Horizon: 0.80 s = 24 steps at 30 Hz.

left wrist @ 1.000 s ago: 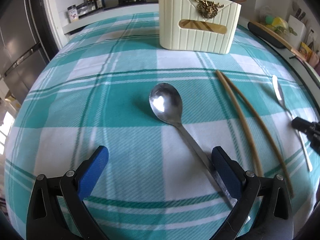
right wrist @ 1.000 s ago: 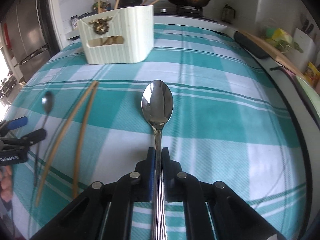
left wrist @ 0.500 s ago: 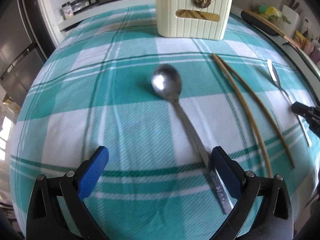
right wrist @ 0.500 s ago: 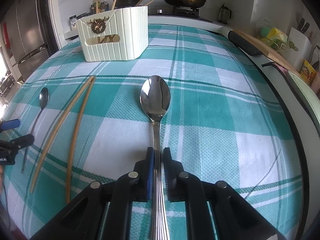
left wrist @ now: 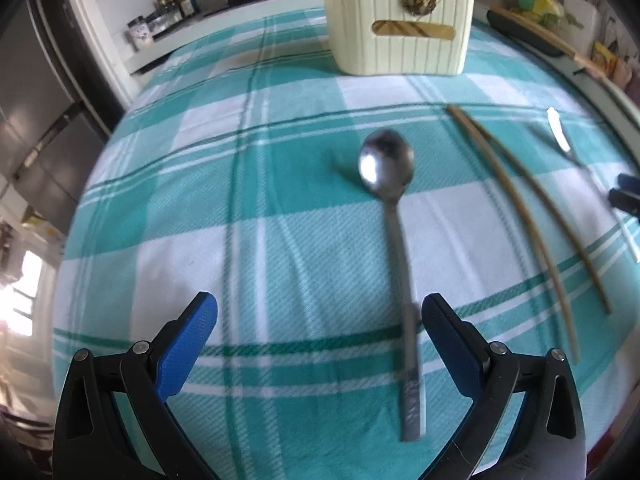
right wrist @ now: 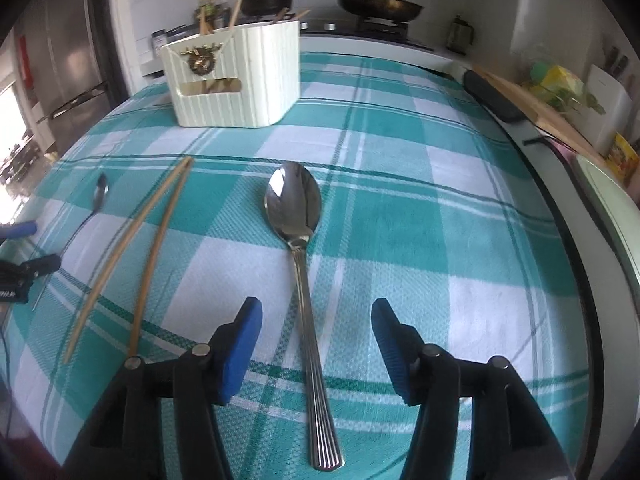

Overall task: Organize utensils
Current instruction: 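Grasp a second metal spoon with the left tool while the right tool regrips its spoon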

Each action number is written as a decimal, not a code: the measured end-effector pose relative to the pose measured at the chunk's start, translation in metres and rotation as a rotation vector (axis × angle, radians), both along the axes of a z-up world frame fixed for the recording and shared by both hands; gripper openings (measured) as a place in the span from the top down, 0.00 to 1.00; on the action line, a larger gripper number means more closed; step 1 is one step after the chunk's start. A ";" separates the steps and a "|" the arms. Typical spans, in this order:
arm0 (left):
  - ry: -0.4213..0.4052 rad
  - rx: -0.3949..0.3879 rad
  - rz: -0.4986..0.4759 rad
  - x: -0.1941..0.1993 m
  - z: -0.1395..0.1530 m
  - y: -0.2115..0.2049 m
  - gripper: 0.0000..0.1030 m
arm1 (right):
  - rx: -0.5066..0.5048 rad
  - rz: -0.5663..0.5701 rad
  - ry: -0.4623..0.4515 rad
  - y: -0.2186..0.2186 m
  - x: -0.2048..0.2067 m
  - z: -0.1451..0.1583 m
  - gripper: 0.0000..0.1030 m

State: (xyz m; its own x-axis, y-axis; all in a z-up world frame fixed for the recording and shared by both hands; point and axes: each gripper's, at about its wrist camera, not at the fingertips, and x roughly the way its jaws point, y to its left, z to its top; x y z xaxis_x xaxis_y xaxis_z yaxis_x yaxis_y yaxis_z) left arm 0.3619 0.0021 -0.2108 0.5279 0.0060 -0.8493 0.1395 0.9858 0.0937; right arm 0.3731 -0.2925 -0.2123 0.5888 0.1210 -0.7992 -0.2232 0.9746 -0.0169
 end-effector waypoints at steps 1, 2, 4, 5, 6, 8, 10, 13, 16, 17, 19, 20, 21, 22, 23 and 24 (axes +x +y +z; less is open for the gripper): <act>0.007 -0.042 -0.013 0.003 0.001 -0.001 0.01 | -0.002 0.009 0.004 0.001 0.003 0.000 0.44; 0.014 -0.076 -0.023 0.007 0.002 -0.002 0.01 | -0.004 0.019 0.010 0.003 0.007 0.000 0.44; 0.025 -0.106 -0.036 0.014 0.002 -0.005 0.01 | -0.007 0.036 0.020 0.006 0.016 -0.003 0.43; 0.027 -0.107 -0.042 0.019 0.002 -0.008 0.01 | -0.006 0.042 0.028 0.008 0.021 -0.004 0.43; 0.026 -0.106 -0.049 0.023 0.003 -0.010 0.01 | -0.003 0.046 0.034 0.008 0.024 -0.006 0.43; 0.033 -0.093 -0.061 0.032 0.001 -0.015 0.01 | 0.006 0.052 0.053 0.009 0.032 -0.010 0.43; 0.042 -0.066 -0.053 0.042 -0.003 -0.019 0.01 | 0.006 0.064 0.057 0.011 0.037 -0.013 0.43; 0.054 -0.049 -0.039 0.051 -0.007 -0.022 0.01 | -0.018 0.095 0.048 0.017 0.043 -0.014 0.43; 0.055 -0.070 -0.025 0.057 -0.008 -0.022 0.01 | -0.023 0.117 0.037 0.021 0.052 -0.014 0.43; 0.052 -0.069 -0.021 0.059 -0.008 -0.023 0.02 | -0.020 0.120 0.035 0.022 0.057 -0.014 0.43; 0.047 -0.074 -0.014 0.061 -0.008 -0.024 0.03 | 0.000 0.120 0.039 0.024 0.067 -0.015 0.43; 0.042 -0.077 -0.010 0.062 -0.007 -0.025 0.05 | 0.011 0.115 0.035 0.024 0.073 -0.015 0.43; 0.039 -0.078 -0.008 0.063 -0.006 -0.026 0.08 | 0.010 0.111 0.031 0.026 0.077 -0.015 0.42; 0.036 -0.080 -0.006 0.064 -0.005 -0.027 0.11 | 0.004 0.112 0.023 0.028 0.080 -0.016 0.42; 0.032 -0.081 -0.005 0.065 -0.004 -0.029 0.16 | 0.006 0.115 0.016 0.030 0.083 -0.016 0.41; 0.029 -0.082 -0.006 0.066 -0.003 -0.030 0.22 | 0.009 0.110 0.012 0.032 0.085 -0.016 0.43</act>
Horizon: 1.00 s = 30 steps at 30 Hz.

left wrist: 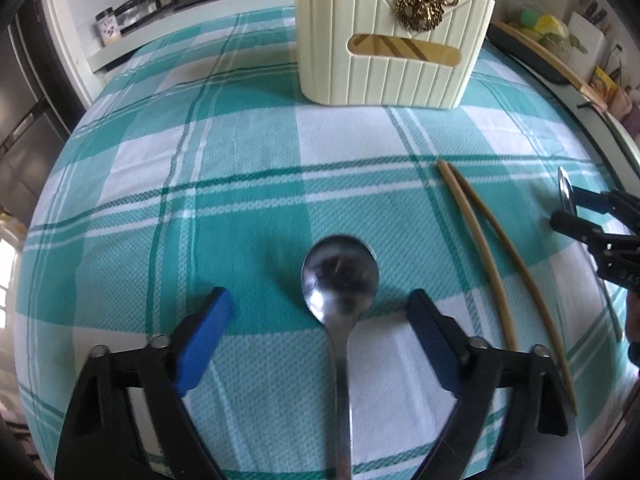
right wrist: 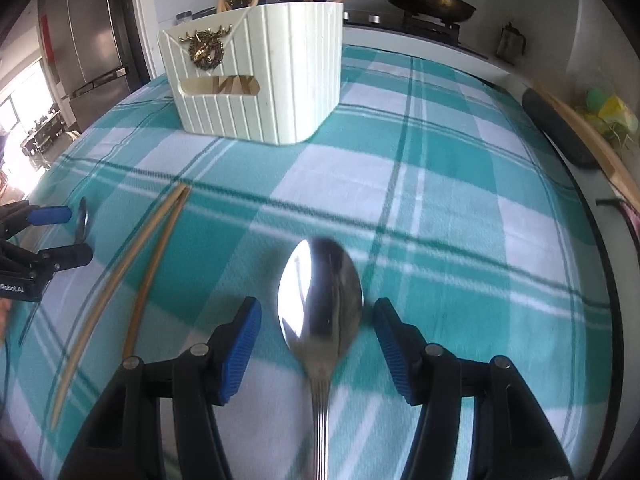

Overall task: Organize utensils
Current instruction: 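Grasp a second metal spoon with the left tool while the right tool regrips its spoon, then lift both held spoons and carry them over the cream caddy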

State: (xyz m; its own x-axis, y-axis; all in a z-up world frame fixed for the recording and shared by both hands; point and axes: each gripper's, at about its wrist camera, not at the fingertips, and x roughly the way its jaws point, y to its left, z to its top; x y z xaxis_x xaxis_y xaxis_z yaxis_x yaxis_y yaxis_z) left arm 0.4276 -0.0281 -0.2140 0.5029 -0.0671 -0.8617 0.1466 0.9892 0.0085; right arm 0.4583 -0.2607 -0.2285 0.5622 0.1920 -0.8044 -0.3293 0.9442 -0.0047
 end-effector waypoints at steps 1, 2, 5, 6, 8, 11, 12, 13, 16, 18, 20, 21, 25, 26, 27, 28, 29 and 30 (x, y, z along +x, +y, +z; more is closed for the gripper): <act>-0.004 -0.003 -0.003 0.000 0.001 -0.001 0.26 | 0.005 -0.002 -0.008 0.001 0.001 0.000 0.43; -0.008 -0.004 -0.008 0.001 0.002 -0.002 0.35 | 0.006 -0.007 -0.013 0.001 0.000 0.000 0.46; -0.034 -0.014 -0.039 0.001 0.004 -0.006 0.65 | 0.019 -0.017 -0.028 0.001 0.000 0.001 0.60; -0.037 -0.017 -0.041 0.001 0.005 -0.006 0.65 | 0.025 -0.021 -0.029 0.000 0.000 0.001 0.60; -0.039 -0.037 -0.035 0.001 0.007 -0.004 0.65 | 0.051 -0.030 -0.044 -0.004 -0.002 0.005 0.60; -0.066 -0.066 -0.025 -0.005 0.016 0.001 0.65 | 0.121 -0.033 -0.088 -0.014 -0.013 0.019 0.60; -0.079 -0.071 -0.025 -0.008 0.020 0.003 0.65 | 0.132 -0.033 -0.098 -0.016 -0.015 0.023 0.60; -0.093 -0.077 -0.026 -0.012 0.024 0.004 0.65 | 0.148 -0.032 -0.115 -0.018 -0.021 0.029 0.60; -0.145 -0.097 -0.038 -0.027 0.044 0.007 0.65 | 0.176 -0.024 -0.162 -0.022 -0.038 0.048 0.60; -0.184 -0.106 -0.049 -0.041 0.059 0.010 0.65 | 0.191 -0.013 -0.200 -0.023 -0.052 0.062 0.60; -0.213 -0.117 -0.055 -0.051 0.070 0.011 0.65 | 0.205 -0.006 -0.234 -0.024 -0.066 0.073 0.60; -0.225 -0.122 -0.058 -0.055 0.075 0.012 0.65 | 0.210 -0.003 -0.245 -0.025 -0.071 0.077 0.60; -0.261 -0.147 -0.067 -0.069 0.089 0.016 0.65 | 0.219 0.003 -0.300 -0.025 -0.093 0.094 0.60; -0.269 -0.152 -0.069 -0.073 0.092 0.018 0.65 | 0.218 0.003 -0.311 -0.024 -0.098 0.097 0.60; -0.278 -0.156 -0.072 -0.077 0.095 0.018 0.65 | 0.218 0.003 -0.319 -0.024 -0.101 0.099 0.60; -0.284 -0.159 -0.073 -0.079 0.097 0.019 0.65 | 0.219 0.003 -0.325 -0.023 -0.105 0.101 0.60; -0.291 -0.164 -0.076 -0.082 0.100 0.019 0.65 | 0.220 0.003 -0.330 -0.023 -0.107 0.103 0.60; -0.295 -0.169 -0.077 -0.084 0.102 0.019 0.65 | 0.222 0.005 -0.335 -0.023 -0.109 0.105 0.60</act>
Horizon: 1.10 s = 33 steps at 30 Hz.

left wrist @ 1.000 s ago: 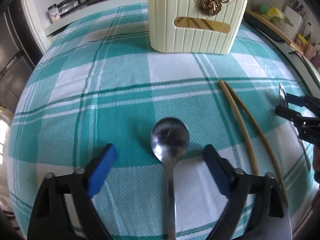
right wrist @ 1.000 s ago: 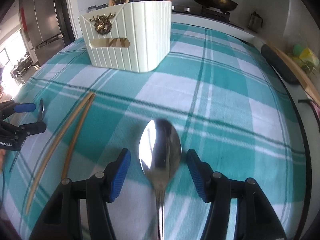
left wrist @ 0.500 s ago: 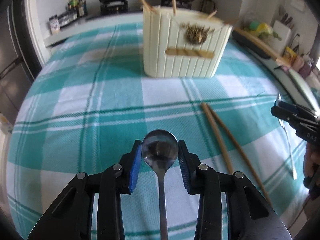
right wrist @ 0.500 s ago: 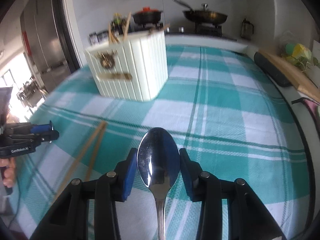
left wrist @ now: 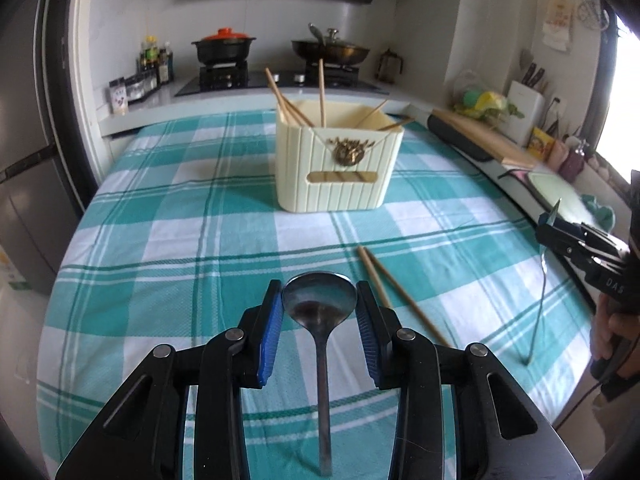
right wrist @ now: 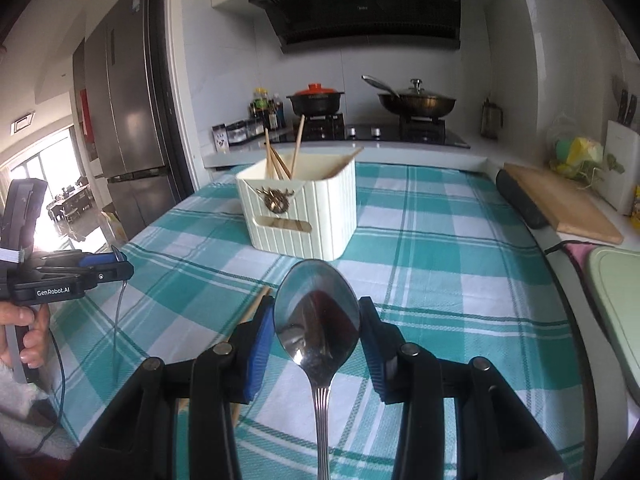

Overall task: Organize utensils
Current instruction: 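Lift both held spoons and carry them over the cream caddy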

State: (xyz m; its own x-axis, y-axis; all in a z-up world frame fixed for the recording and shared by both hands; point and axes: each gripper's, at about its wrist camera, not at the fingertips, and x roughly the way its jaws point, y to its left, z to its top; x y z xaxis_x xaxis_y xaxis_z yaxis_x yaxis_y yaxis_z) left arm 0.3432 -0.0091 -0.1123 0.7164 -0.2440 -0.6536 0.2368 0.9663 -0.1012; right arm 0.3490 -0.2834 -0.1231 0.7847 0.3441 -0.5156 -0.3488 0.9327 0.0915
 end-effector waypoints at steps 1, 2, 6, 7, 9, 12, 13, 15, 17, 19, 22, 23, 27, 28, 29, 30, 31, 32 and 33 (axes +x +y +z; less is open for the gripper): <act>-0.004 -0.006 -0.002 -0.002 0.002 0.000 0.65 | 0.001 0.000 -0.006 0.001 -0.003 0.003 0.60; -0.010 -0.014 -0.004 -0.004 0.005 0.001 0.65 | 0.002 0.000 -0.012 0.002 -0.004 0.005 0.60; -0.028 -0.027 -0.006 -0.007 0.011 0.002 0.65 | 0.006 -0.002 -0.037 0.004 -0.010 0.015 0.60; -0.031 -0.029 -0.005 -0.008 0.012 0.003 0.65 | 0.005 -0.002 -0.045 0.005 -0.010 0.017 0.60; -0.039 -0.033 -0.001 -0.009 0.014 0.004 0.65 | 0.008 -0.004 -0.057 0.006 -0.010 0.021 0.60; -0.044 -0.038 0.004 -0.008 0.016 0.006 0.65 | 0.012 -0.005 -0.066 0.008 -0.008 0.026 0.60; -0.045 -0.039 0.006 -0.007 0.016 0.007 0.65 | 0.013 -0.006 -0.069 0.008 -0.007 0.028 0.60; -0.045 -0.044 0.006 -0.005 0.018 0.008 0.65 | 0.015 -0.009 -0.076 0.010 -0.003 0.033 0.60; -0.045 -0.051 0.006 -0.003 0.020 0.009 0.65 | 0.016 -0.009 -0.085 0.011 0.002 0.038 0.60; -0.046 -0.055 0.001 -0.002 0.023 0.009 0.65 | 0.015 -0.008 -0.091 0.012 0.005 0.044 0.60; -0.051 -0.060 -0.010 0.004 0.031 0.009 0.65 | 0.012 -0.001 -0.098 0.014 0.016 0.055 0.60; -0.051 -0.066 -0.015 0.008 0.035 0.011 0.65 | 0.014 0.000 -0.100 0.015 0.019 0.059 0.60; -0.060 -0.088 -0.028 0.021 0.053 0.015 0.65 | 0.029 0.010 -0.097 0.017 0.040 0.077 0.60; -0.064 -0.092 -0.030 0.023 0.057 0.015 0.65 | 0.033 0.012 -0.095 0.018 0.044 0.081 0.60; -0.069 -0.098 -0.034 0.027 0.063 0.016 0.65 | 0.042 0.015 -0.094 0.018 0.052 0.088 0.60; -0.076 -0.106 -0.039 0.033 0.072 0.018 0.65 | 0.047 0.015 -0.094 0.018 0.059 0.093 0.60; -0.081 -0.111 -0.040 0.036 0.077 0.019 0.65 | 0.051 0.016 -0.097 0.019 0.066 0.099 0.60; -0.091 -0.119 -0.042 0.044 0.088 0.021 0.65 | 0.053 0.017 -0.104 0.021 0.074 0.107 0.60; -0.100 -0.123 -0.043 0.050 0.096 0.022 0.65 | 0.052 0.017 -0.110 0.023 0.079 0.113 0.60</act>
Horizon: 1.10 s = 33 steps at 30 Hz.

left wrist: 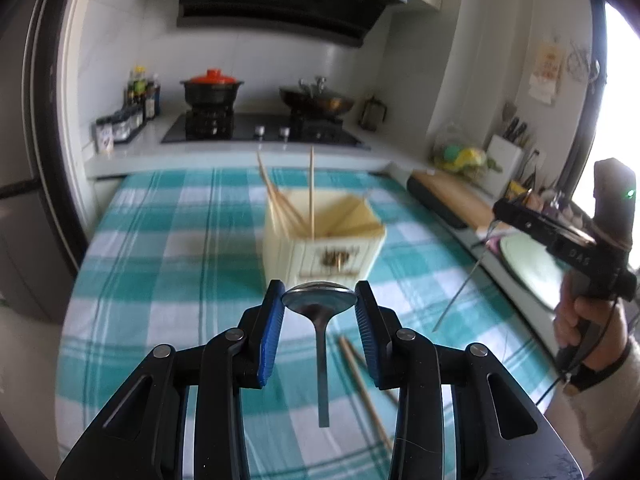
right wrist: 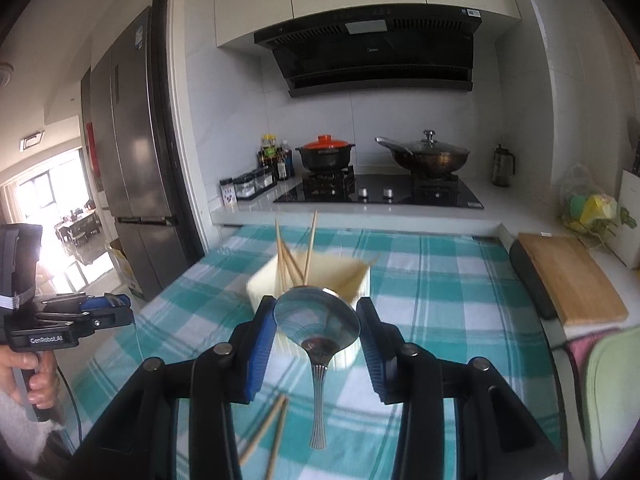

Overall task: Organize utensils
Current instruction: 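Lift both held spoons and carry them over the cream caddy, then open both tools to drop the spoons into the caddy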

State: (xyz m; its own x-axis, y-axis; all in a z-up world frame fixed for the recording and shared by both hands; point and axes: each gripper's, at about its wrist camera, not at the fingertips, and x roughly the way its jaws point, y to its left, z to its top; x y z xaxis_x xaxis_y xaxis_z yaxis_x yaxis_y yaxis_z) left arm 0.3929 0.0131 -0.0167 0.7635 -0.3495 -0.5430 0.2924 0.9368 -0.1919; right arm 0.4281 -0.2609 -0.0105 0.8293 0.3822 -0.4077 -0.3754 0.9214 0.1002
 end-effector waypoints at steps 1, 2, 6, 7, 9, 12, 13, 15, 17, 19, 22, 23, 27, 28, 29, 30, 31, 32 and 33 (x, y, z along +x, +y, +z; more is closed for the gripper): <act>-0.010 -0.003 0.001 0.006 0.007 0.001 0.65 | -0.001 -0.001 -0.010 0.003 0.008 0.008 0.60; -0.031 -0.005 0.006 0.016 0.020 0.001 0.65 | -0.003 -0.003 -0.014 0.006 0.016 0.015 0.60; -0.119 -0.006 0.047 0.053 0.057 -0.002 0.65 | 0.012 -0.015 -0.059 0.018 0.047 0.043 0.60; -0.131 -0.011 0.054 0.060 0.062 -0.002 0.65 | 0.018 -0.017 -0.073 0.022 0.057 0.049 0.60; -0.164 -0.023 0.075 0.084 0.072 -0.006 0.65 | 0.020 -0.022 -0.097 0.030 0.071 0.056 0.60; -0.201 -0.030 0.112 0.115 0.073 -0.012 0.65 | 0.024 -0.027 -0.128 0.043 0.092 0.056 0.60; -0.202 -0.032 0.122 0.123 0.071 -0.013 0.65 | 0.016 -0.029 -0.134 0.049 0.100 0.052 0.60; -0.175 -0.044 0.136 0.147 0.058 -0.016 0.65 | -0.002 -0.026 -0.123 0.058 0.116 0.038 0.60; -0.132 -0.049 0.134 0.163 0.045 -0.018 0.65 | -0.015 -0.015 -0.075 0.065 0.130 0.021 0.60; -0.066 -0.040 0.121 0.179 0.026 -0.021 0.65 | -0.026 0.001 -0.013 0.070 0.142 0.000 0.60; 0.022 -0.007 0.102 0.197 -0.005 -0.026 0.65 | -0.056 0.024 0.083 0.079 0.159 -0.032 0.60; 0.045 0.002 0.099 0.201 -0.014 -0.027 0.65 | -0.067 0.028 0.119 0.082 0.165 -0.044 0.60; 0.118 0.031 0.092 0.211 -0.041 -0.031 0.64 | -0.068 0.033 0.242 0.085 0.185 -0.075 0.58; 0.136 0.046 0.098 0.213 -0.045 -0.032 0.64 | -0.059 0.032 0.260 0.084 0.188 -0.078 0.58; 0.149 0.057 0.106 0.213 -0.046 -0.033 0.63 | -0.045 0.031 0.279 0.082 0.191 -0.079 0.57; 0.158 0.065 0.116 0.212 -0.044 -0.032 0.62 | -0.039 0.030 0.287 0.080 0.191 -0.077 0.52; 0.157 0.062 0.116 0.209 -0.039 -0.031 0.59 | -0.033 0.023 0.288 0.077 0.190 -0.070 0.52; 0.140 0.053 0.109 0.200 -0.026 -0.026 0.50 | -0.026 0.020 0.273 0.073 0.184 -0.058 0.52; 0.116 0.050 0.108 0.190 -0.014 -0.022 0.38 | -0.023 0.024 0.259 0.070 0.176 -0.048 0.52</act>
State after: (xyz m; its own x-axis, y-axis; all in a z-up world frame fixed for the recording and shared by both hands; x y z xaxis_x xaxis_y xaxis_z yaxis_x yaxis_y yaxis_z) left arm 0.5828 -0.0094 -0.0304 0.7263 -0.2390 -0.6445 0.1676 0.9709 -0.1712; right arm 0.6044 -0.1908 -0.0584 0.6868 0.3886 -0.6143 -0.3617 0.9157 0.1749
